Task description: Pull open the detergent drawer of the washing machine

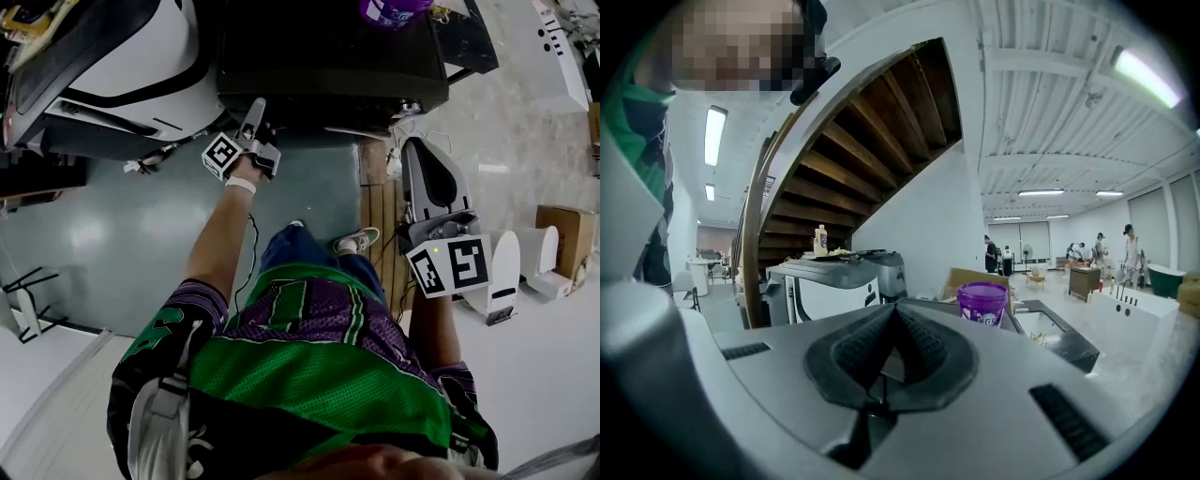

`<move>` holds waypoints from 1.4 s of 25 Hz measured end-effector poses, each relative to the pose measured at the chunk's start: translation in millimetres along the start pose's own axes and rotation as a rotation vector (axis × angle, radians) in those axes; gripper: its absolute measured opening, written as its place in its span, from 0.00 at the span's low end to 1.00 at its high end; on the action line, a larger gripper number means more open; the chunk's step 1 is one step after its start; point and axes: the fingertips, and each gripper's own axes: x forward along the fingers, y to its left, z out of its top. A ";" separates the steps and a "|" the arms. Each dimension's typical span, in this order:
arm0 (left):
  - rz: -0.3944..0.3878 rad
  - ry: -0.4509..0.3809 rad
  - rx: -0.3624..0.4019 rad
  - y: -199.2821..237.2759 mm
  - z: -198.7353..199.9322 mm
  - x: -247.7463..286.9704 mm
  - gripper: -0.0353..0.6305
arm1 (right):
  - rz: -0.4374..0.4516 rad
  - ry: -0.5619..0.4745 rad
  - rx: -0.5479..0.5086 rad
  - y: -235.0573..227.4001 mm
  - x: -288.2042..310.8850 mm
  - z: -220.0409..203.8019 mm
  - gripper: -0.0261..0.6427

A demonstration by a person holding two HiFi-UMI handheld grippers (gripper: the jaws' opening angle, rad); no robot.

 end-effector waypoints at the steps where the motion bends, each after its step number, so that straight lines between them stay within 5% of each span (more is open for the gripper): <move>1: 0.003 0.002 -0.004 2.6 -1.1 -0.2 0.66 | -0.004 0.000 0.005 -0.9 -0.1 -0.7 0.04; 15: 0.013 -0.051 -0.034 17.0 5.1 13.4 0.71 | -0.003 0.023 0.006 -1.0 3.7 -8.0 0.04; 35: 0.013 -0.074 -0.073 18.4 3.8 7.6 0.65 | 0.017 0.045 0.015 3.2 6.5 -16.6 0.04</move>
